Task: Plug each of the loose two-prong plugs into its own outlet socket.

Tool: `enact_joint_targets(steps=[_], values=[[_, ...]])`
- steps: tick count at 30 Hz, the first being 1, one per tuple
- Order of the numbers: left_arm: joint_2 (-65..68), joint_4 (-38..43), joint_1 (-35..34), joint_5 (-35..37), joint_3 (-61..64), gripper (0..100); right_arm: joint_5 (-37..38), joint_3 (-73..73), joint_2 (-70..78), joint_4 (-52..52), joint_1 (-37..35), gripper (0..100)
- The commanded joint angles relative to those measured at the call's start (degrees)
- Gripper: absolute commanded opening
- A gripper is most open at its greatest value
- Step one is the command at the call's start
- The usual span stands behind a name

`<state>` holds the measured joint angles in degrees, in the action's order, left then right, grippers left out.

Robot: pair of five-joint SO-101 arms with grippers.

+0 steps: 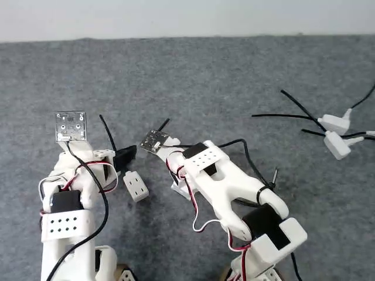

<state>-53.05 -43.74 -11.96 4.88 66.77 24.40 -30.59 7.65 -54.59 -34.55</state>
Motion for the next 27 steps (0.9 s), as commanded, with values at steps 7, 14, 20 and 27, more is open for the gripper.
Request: enact_joint_targets(steps=[7,14,20,27], values=[[-1.32,1.49,0.35,-1.49,-0.66,41,0.35,2.37,0.22,3.03,-0.22,8.8],[-1.32,1.49,0.35,-1.76,-0.57,41,0.35,2.29,0.22,2.86,-0.22,5.8],[-1.32,1.49,0.53,-1.85,-0.57,41,0.35,2.64,0.22,2.24,-0.13,5.8],[-1.32,1.49,0.44,-1.85,-0.57,41,0.53,2.73,-0.04,1.63,-0.13,12.1]])
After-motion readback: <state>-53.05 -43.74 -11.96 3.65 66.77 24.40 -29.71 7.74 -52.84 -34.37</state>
